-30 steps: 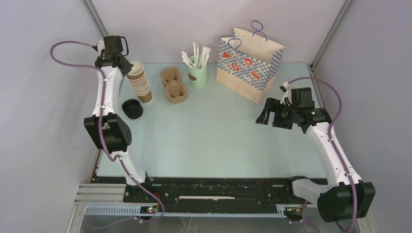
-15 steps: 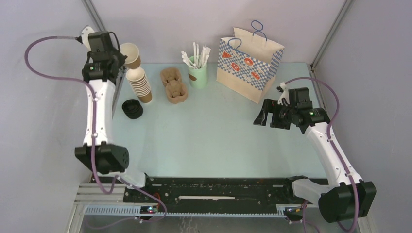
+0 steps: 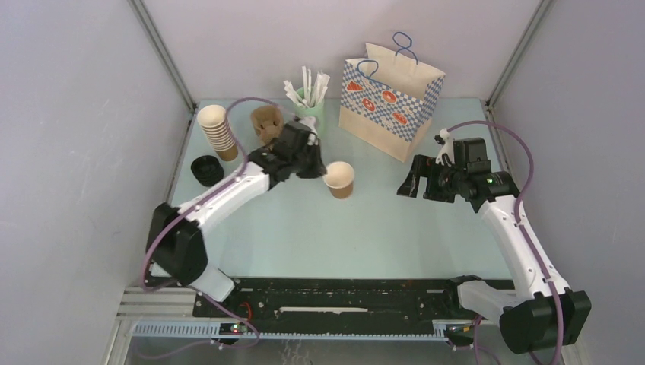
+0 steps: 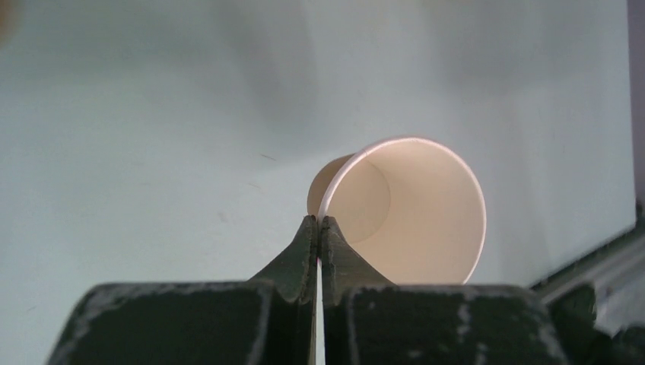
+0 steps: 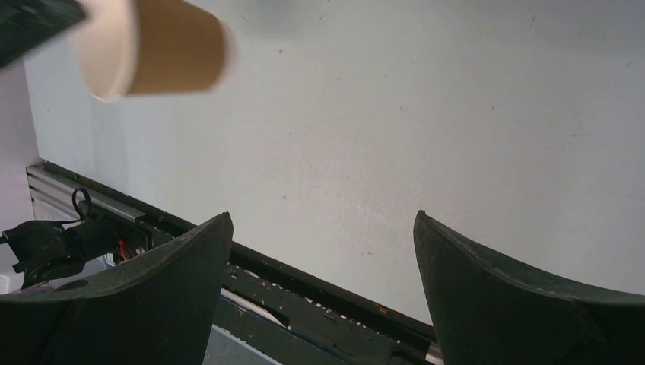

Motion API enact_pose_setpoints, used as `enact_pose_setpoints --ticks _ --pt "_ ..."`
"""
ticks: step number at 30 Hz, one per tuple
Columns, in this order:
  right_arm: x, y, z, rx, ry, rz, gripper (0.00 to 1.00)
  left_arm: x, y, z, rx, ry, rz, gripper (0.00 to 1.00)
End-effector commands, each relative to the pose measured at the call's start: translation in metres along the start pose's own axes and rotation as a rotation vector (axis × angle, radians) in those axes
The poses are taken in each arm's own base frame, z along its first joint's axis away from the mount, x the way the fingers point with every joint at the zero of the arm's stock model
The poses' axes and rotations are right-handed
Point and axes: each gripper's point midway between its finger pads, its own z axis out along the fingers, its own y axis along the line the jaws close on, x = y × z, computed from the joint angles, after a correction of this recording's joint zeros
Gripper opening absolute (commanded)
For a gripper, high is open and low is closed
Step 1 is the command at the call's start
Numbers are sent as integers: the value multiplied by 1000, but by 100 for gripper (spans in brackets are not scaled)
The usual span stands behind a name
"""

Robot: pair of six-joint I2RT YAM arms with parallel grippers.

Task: Pack the takeout coffee

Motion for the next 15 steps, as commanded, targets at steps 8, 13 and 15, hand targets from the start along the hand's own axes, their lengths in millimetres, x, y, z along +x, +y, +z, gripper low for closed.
enact_pose_setpoints --ticks 8,13,15 --pt "0 8 -2 -31 -23 -41 97 79 -43 39 150 234 191 0" --pt "4 8 -1 -32 -17 -48 97 87 -39 40 104 239 221 0" --pt "4 9 -1 -36 -15 -51 97 89 -34 41 82 240 225 0"
